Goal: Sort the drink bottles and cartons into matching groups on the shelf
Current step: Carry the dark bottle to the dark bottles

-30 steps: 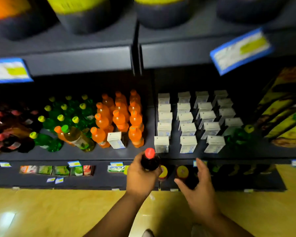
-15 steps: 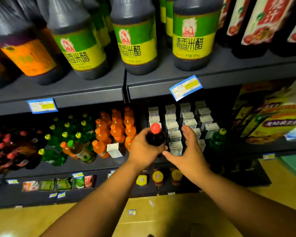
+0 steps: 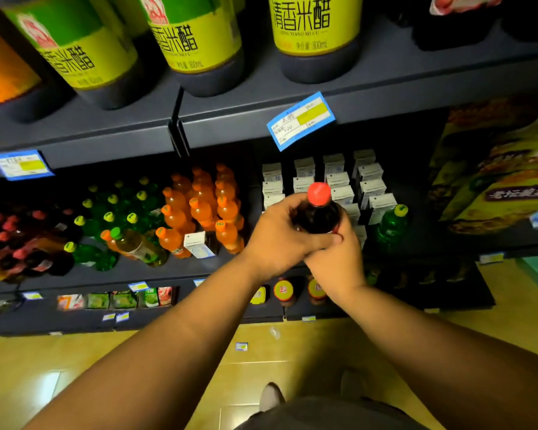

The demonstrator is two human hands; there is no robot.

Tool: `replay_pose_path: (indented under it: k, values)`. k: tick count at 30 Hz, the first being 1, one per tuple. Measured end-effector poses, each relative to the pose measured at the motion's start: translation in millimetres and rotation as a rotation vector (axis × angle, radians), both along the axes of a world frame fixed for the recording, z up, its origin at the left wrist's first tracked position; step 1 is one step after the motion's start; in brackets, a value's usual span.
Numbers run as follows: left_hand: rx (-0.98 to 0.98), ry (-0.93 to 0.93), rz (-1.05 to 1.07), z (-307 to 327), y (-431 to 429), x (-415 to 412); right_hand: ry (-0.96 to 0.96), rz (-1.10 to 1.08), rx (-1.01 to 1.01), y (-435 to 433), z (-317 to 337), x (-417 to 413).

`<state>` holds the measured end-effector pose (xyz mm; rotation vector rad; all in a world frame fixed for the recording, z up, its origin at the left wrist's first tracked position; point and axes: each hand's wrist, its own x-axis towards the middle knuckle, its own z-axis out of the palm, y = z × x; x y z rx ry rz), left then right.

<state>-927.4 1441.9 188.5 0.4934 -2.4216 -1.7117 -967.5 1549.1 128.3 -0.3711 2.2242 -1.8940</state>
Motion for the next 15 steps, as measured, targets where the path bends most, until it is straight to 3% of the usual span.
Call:
replay_pose_path:
  k: [4, 9, 15]
  values:
    - [0.026, -0.022, 0.004, -2.8, 1.5, 3.3, -0.033, 0.013, 0.009, 5.8, -8.8, -7.6]
    - [0.015, -0.119, 0.165, -15.7, -23.6, 41.8, 0.018, 0.051, 0.085, 8.1, -15.1, -18.4]
    - [0.080, -0.099, 0.354, -36.2, -60.2, 104.8, 0.044, 0.048, 0.112, -11.2, -16.7, -12.4]
